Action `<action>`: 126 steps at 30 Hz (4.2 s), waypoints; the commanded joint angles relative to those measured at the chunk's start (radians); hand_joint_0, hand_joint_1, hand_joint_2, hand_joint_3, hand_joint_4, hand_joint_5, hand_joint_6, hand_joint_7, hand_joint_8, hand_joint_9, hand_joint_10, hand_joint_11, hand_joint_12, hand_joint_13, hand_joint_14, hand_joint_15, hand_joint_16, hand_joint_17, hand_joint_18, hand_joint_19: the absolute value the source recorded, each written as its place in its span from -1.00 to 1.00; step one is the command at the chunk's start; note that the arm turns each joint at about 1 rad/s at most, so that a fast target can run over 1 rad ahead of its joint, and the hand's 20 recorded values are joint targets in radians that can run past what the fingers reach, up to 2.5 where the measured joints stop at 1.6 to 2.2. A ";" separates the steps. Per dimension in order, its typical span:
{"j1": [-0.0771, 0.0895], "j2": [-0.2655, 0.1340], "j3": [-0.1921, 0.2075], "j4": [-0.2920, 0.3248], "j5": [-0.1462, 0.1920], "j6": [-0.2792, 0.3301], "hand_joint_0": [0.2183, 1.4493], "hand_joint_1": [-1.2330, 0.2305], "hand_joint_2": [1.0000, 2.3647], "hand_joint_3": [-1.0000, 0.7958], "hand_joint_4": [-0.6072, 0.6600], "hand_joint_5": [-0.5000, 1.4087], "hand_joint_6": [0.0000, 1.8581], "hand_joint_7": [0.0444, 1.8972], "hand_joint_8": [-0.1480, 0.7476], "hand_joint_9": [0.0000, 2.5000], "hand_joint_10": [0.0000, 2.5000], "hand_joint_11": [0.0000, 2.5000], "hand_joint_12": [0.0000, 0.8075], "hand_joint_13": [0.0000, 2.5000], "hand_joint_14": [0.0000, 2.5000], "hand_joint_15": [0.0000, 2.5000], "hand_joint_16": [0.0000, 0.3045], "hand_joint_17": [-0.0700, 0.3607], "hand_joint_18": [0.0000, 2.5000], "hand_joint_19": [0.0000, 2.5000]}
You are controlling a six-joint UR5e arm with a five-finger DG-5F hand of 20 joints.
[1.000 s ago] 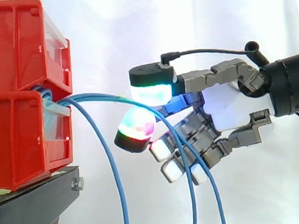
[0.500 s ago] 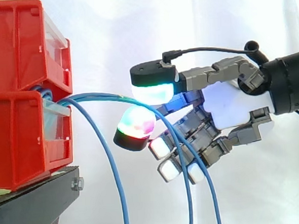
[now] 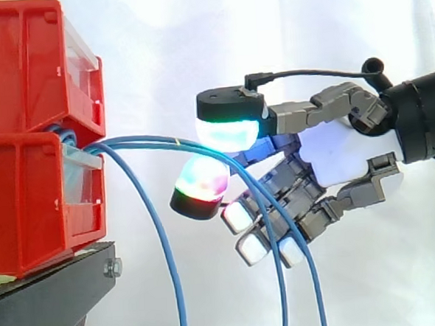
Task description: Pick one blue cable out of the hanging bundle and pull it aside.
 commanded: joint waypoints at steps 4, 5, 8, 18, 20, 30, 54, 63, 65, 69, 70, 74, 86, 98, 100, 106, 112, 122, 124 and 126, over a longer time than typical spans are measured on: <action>0.006 0.000 0.004 -0.047 -0.001 0.032 -0.29 -0.40 -0.99 -0.31 -0.09 -0.61 0.02 -0.19 -0.14 -0.18 -0.99 -0.62 -0.10 -0.25 -0.98 -0.57 -0.65 -0.11 -0.35 -0.36; 0.008 0.000 0.004 -0.050 -0.001 0.036 -0.31 -0.39 -0.99 -0.30 -0.06 -0.61 0.02 -0.19 -0.14 -0.17 -0.99 -0.63 -0.09 -0.24 -0.98 -0.57 -0.65 -0.11 -0.35 -0.36; 0.011 -0.001 0.004 -0.068 -0.001 0.065 -0.36 -0.31 -0.99 -0.34 -0.06 -0.60 0.02 -0.20 -0.12 -0.16 -0.99 -0.63 -0.09 -0.24 -0.98 -0.57 -0.64 -0.11 -0.35 -0.35; 0.029 -0.001 0.010 -0.082 -0.001 0.111 -0.48 -0.07 -1.00 -0.43 -0.03 -0.59 -0.02 -0.18 -0.10 -0.14 -0.99 -0.66 -0.06 -0.23 -0.98 -0.57 -0.62 -0.07 -0.35 -0.33; 0.032 -0.001 0.010 -0.082 -0.001 0.113 -0.53 -0.06 -1.00 -0.44 -0.02 -0.59 -0.02 -0.17 -0.09 -0.13 -0.99 -0.66 -0.03 -0.22 -0.98 -0.57 -0.61 -0.05 -0.34 -0.34; 0.032 0.000 0.027 -0.082 -0.010 0.111 -0.37 -0.39 -1.00 0.10 -0.02 -0.57 0.00 -0.09 0.03 -0.09 -0.99 -0.67 0.08 -0.16 -0.98 -0.59 -0.53 0.08 -0.22 -0.39; 0.021 0.000 0.040 -0.114 -0.034 0.111 -0.40 -0.12 -0.99 -0.19 -0.04 -0.56 -0.02 -0.04 -0.05 -0.11 -0.99 -0.68 0.01 -0.19 -0.98 -0.57 -0.58 -0.01 -0.31 -0.34; 0.023 0.000 0.047 -0.116 -0.034 0.111 -0.33 -0.45 -0.99 0.12 -0.15 -0.57 0.02 -0.08 -0.03 -0.12 -0.99 -0.65 0.03 -0.15 -0.98 -0.54 -0.55 0.04 -0.23 -0.37; 0.023 0.000 0.050 -0.122 -0.034 0.110 -0.30 -0.46 -0.98 0.11 -0.28 -0.58 0.03 -0.05 -0.08 -0.14 -0.99 -0.65 -0.02 -0.16 -0.98 -0.53 -0.58 -0.01 -0.26 -0.37; 0.023 0.000 0.050 -0.125 -0.034 0.111 -0.13 -0.53 -0.98 0.18 -0.55 -0.59 0.05 0.23 -0.20 -0.14 -0.99 -0.64 -0.12 -0.18 -0.98 -0.51 -0.66 -0.13 -0.31 -0.31; 0.021 0.000 0.050 -0.127 -0.034 0.113 -0.10 -0.54 -0.97 0.17 -0.62 -0.59 0.06 0.25 -0.23 -0.14 -0.98 -0.64 -0.14 -0.18 -0.98 -0.49 -0.67 -0.15 -0.33 -0.31; 0.023 0.000 0.050 -0.127 -0.034 0.113 -0.02 -0.55 -0.97 -0.12 -0.67 -0.58 0.05 0.19 -0.29 -0.13 -0.99 -0.68 -0.18 -0.17 -0.98 -0.49 -0.69 -0.18 -0.34 -0.29; 0.021 0.000 0.033 -0.127 -0.031 0.122 -0.16 -0.61 -1.00 -0.44 -0.55 -0.54 0.01 -0.04 -0.30 -0.01 -0.99 -0.68 -0.20 -0.11 -0.98 -0.49 -0.70 -0.19 -0.26 -0.34; 0.023 0.000 0.053 -0.150 -0.045 0.124 -0.44 -0.23 -1.00 -0.42 -0.44 -0.51 -0.04 -0.08 -0.32 0.01 -0.99 -0.72 -0.16 -0.13 -0.98 -0.49 -0.68 -0.16 -0.29 -0.29; 0.023 0.000 0.053 -0.151 -0.045 0.124 -0.50 -0.15 -1.00 -0.40 -0.40 -0.51 -0.06 -0.02 -0.27 0.01 -0.99 -0.74 -0.09 -0.13 -0.98 -0.49 -0.65 -0.11 -0.30 -0.29; 0.023 0.000 0.068 -0.153 -0.050 0.122 -0.57 -0.08 -1.00 -0.37 -0.22 -0.51 -0.09 -0.02 -0.10 0.01 -0.99 -0.77 0.08 -0.10 -0.98 -0.53 -0.52 0.08 -0.21 -0.33; 0.021 0.000 0.071 -0.156 -0.051 0.121 -0.64 -0.12 -0.75 -0.25 -0.16 -0.52 -0.10 -0.03 -0.04 0.00 -0.99 -0.80 0.14 -0.09 -0.98 -0.54 -0.47 0.17 -0.17 -0.36; 0.021 -0.001 0.071 -0.156 -0.051 0.121 -0.82 -0.14 -1.00 -0.44 -0.11 -0.55 -0.11 -0.13 -0.01 -0.07 -0.99 -0.78 0.15 -0.13 -0.98 -0.54 -0.46 0.19 -0.21 -0.35; 0.020 0.000 0.071 -0.156 -0.051 0.121 -0.85 -0.12 -1.00 -0.44 -0.09 -0.56 -0.11 -0.15 -0.01 -0.09 -0.99 -0.78 0.14 -0.13 -0.98 -0.53 -0.46 0.18 -0.23 -0.35; 0.018 -0.001 0.071 -0.154 -0.053 0.119 -0.86 -0.10 -1.00 -0.44 -0.10 -0.56 -0.12 -0.18 -0.01 -0.09 -0.99 -0.78 0.14 -0.14 -0.98 -0.53 -0.46 0.18 -0.23 -0.36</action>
